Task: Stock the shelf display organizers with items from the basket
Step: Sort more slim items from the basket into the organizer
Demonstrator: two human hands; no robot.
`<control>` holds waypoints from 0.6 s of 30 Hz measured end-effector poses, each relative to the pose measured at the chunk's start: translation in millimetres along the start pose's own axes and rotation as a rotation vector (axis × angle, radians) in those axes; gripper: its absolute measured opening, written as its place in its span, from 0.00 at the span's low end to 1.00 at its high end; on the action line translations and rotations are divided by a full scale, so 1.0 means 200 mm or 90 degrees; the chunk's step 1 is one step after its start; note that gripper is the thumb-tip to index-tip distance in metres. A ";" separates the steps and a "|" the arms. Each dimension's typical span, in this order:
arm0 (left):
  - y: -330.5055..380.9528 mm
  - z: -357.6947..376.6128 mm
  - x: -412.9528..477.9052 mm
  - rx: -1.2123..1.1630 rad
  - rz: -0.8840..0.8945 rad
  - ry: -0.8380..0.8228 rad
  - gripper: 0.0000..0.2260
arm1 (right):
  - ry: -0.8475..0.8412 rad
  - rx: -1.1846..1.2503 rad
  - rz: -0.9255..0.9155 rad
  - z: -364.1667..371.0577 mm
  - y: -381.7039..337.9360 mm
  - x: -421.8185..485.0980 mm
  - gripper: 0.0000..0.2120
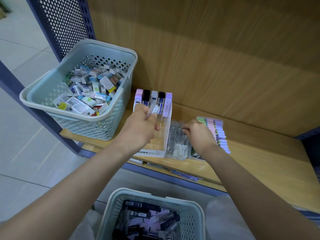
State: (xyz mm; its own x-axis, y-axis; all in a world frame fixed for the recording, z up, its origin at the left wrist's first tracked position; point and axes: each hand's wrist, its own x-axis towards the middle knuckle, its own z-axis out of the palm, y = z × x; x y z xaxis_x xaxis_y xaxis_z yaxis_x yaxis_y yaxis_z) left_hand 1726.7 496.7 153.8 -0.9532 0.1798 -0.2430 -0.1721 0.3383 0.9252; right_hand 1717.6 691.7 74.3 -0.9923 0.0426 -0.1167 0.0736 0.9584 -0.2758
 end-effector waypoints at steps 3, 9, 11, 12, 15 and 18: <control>0.00 0.01 0.01 -0.014 -0.033 0.011 0.09 | 0.011 -0.015 0.000 0.03 0.01 0.00 0.11; 0.01 -0.01 -0.01 0.019 0.037 -0.044 0.06 | -0.040 -0.147 -0.034 0.06 0.00 -0.02 0.24; -0.01 0.00 -0.01 0.054 0.025 -0.055 0.08 | -0.013 -0.141 -0.053 0.04 0.00 -0.03 0.22; -0.02 0.00 0.00 0.077 0.017 -0.060 0.09 | 0.014 -0.080 -0.053 0.01 -0.01 -0.05 0.19; -0.04 0.03 -0.01 0.123 0.017 -0.068 0.08 | 0.093 0.252 -0.037 -0.10 -0.09 -0.12 0.14; -0.04 0.04 -0.02 0.140 0.057 -0.097 0.08 | 0.060 0.507 -0.048 -0.19 -0.18 -0.20 0.10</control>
State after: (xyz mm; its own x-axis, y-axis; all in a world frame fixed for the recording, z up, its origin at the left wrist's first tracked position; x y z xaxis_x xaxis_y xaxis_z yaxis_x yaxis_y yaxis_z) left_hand 1733.2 501.7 145.1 -0.9112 0.3485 -0.2196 -0.0153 0.5041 0.8635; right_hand 1751.2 665.6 126.1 -0.9990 0.0436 0.0000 0.0206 0.4718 -0.8815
